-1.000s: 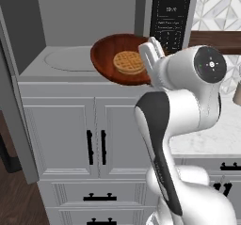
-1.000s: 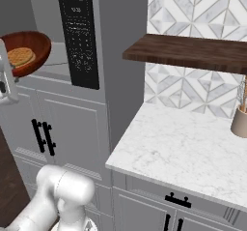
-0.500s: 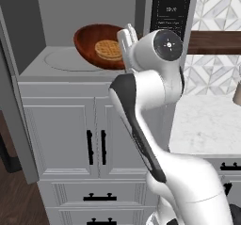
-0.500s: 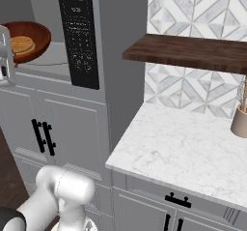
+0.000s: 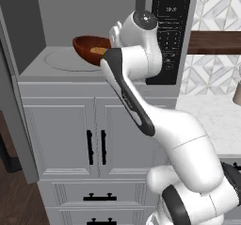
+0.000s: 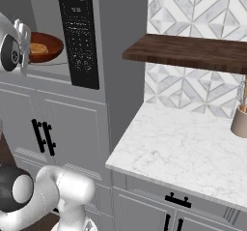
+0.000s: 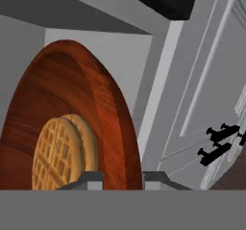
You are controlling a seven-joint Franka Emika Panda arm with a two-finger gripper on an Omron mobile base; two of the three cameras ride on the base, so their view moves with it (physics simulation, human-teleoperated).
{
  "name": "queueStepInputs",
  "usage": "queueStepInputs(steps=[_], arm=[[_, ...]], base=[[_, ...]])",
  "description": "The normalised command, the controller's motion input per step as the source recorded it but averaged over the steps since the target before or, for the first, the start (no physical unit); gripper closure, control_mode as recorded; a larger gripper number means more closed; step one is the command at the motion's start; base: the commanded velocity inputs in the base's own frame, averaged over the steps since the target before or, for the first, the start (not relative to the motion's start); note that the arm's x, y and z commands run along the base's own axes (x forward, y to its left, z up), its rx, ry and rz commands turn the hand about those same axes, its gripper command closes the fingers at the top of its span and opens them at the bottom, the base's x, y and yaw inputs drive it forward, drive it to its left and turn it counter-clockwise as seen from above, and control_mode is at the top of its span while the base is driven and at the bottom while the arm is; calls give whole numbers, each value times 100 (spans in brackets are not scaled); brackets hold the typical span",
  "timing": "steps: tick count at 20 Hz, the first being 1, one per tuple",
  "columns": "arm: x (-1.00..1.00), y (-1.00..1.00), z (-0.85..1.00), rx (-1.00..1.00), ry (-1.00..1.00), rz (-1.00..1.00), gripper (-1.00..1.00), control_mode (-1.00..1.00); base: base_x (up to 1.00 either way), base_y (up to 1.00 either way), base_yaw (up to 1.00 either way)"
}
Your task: Open the microwave, place the bowl with waffle inside the microwave, then close the microwave door and turn it on.
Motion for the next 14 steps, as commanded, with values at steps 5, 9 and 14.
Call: queueStepInputs(steps=[5, 9, 14], arm=[[89, 17, -2, 0, 15, 0, 100, -100], [95, 37, -23, -3, 7, -4, 100, -100], [86, 31, -37, -4, 7, -9, 100, -100]], base=[[0, 0, 0], [0, 0, 0], [0, 0, 0]])
